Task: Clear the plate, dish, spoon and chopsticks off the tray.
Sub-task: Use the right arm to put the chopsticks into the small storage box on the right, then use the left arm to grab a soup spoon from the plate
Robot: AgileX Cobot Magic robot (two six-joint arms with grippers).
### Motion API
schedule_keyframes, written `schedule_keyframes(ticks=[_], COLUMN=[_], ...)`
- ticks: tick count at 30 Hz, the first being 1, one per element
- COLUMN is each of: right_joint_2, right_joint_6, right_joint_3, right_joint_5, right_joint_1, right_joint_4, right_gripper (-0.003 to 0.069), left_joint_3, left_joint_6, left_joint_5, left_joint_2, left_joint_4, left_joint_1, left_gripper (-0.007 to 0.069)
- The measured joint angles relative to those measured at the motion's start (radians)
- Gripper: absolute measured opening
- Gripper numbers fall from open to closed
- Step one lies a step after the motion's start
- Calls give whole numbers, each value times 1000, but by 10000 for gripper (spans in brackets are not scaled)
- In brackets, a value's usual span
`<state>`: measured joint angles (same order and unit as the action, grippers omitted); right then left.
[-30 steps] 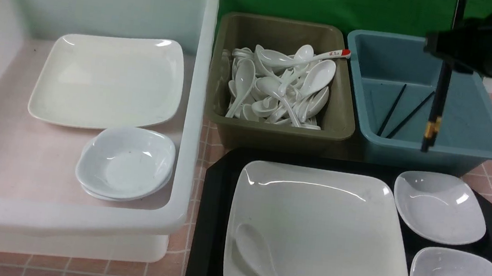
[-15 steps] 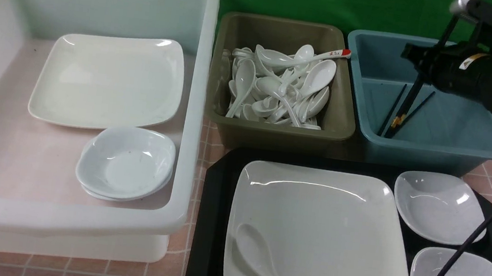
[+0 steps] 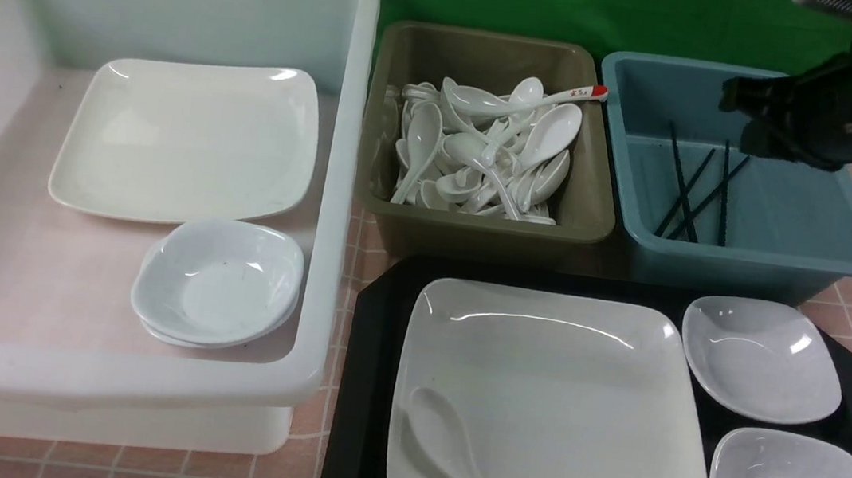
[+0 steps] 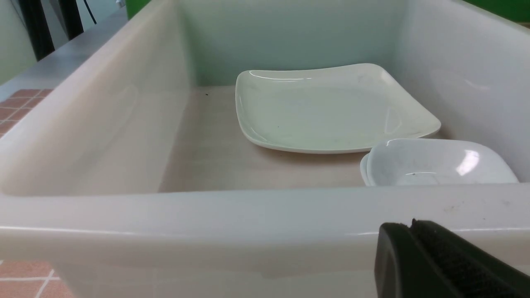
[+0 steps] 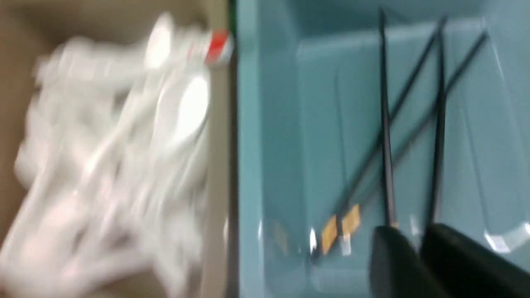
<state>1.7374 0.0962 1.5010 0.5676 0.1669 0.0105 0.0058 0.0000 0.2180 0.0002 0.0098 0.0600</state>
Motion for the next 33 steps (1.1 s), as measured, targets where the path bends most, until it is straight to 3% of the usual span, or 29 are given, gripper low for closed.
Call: schedule_keyframes(ticks=[4, 9, 14, 21, 23, 29, 33], right_joint_2=[-165, -320, -492, -765, -846, -1070, -1173], right_joint_6=[-86, -119, -121, -120, -119, -96, -96], right_joint_3=[3, 3, -54, -306, -398, -644, -734], right_joint_5=[326, 564, 565, 565, 565, 561, 545], right_joint_1=[21, 21, 21, 21, 21, 21, 21], right_joint_4=[1, -11, 0, 10, 11, 11, 11], right_gripper=[30, 30, 30, 30, 30, 30, 31], left_joint_3=[0, 0, 0, 0, 0, 0, 0], left_joint_6=[0, 0, 0, -13, -67, -350, -380], left_joint_5=[0, 0, 0, -8, -39, -103, -149], left_joint_2=[0, 0, 0, 0, 0, 0, 0], left_joint_4=[0, 0, 1, -21, -136, -766, -875], left_joint_1=[0, 0, 0, 0, 0, 0, 0], left_gripper=[5, 5, 5, 5, 5, 5, 5])
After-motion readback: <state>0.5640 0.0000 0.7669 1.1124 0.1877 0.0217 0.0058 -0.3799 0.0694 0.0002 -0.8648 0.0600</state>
